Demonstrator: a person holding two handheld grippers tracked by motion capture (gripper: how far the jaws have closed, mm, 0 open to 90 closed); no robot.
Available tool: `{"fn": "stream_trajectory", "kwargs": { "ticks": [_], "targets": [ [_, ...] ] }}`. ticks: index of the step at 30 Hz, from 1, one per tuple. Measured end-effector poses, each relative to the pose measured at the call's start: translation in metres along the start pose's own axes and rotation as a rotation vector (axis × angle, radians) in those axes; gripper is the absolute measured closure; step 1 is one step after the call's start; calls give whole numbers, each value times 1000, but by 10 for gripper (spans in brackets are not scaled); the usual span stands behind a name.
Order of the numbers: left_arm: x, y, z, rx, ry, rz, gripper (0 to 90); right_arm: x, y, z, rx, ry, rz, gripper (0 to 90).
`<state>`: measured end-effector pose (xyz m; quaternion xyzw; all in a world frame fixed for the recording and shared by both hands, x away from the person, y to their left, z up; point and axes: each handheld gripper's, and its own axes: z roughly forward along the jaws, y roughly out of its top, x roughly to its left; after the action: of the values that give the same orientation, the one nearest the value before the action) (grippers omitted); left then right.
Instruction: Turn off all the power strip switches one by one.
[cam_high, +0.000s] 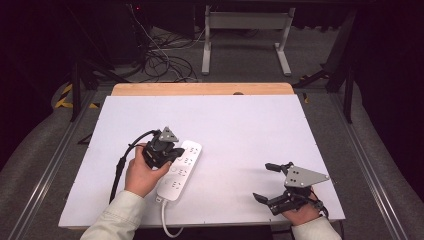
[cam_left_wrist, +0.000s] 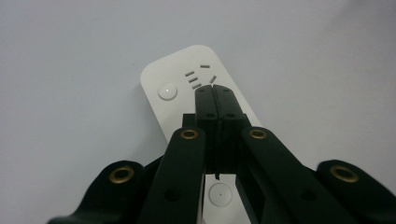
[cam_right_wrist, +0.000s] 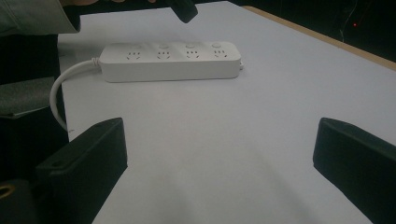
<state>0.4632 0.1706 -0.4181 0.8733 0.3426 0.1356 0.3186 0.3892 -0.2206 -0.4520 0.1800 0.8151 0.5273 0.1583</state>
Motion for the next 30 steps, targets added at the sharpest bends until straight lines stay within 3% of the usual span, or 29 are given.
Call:
{"fn": "stream_trajectory", "kwargs": {
  "ticks": [6,22,30],
  "targets": [
    [4,-1,16,28,-1,-6,900,1,0,0,1,-2,-1,36],
    [10,-4,21,57,6,-25,900,0,0,0,1,0,0,36],
    [11,-5,27,102,-4,-23,900,0,0,0,3,1,0,36]
  ]
}}
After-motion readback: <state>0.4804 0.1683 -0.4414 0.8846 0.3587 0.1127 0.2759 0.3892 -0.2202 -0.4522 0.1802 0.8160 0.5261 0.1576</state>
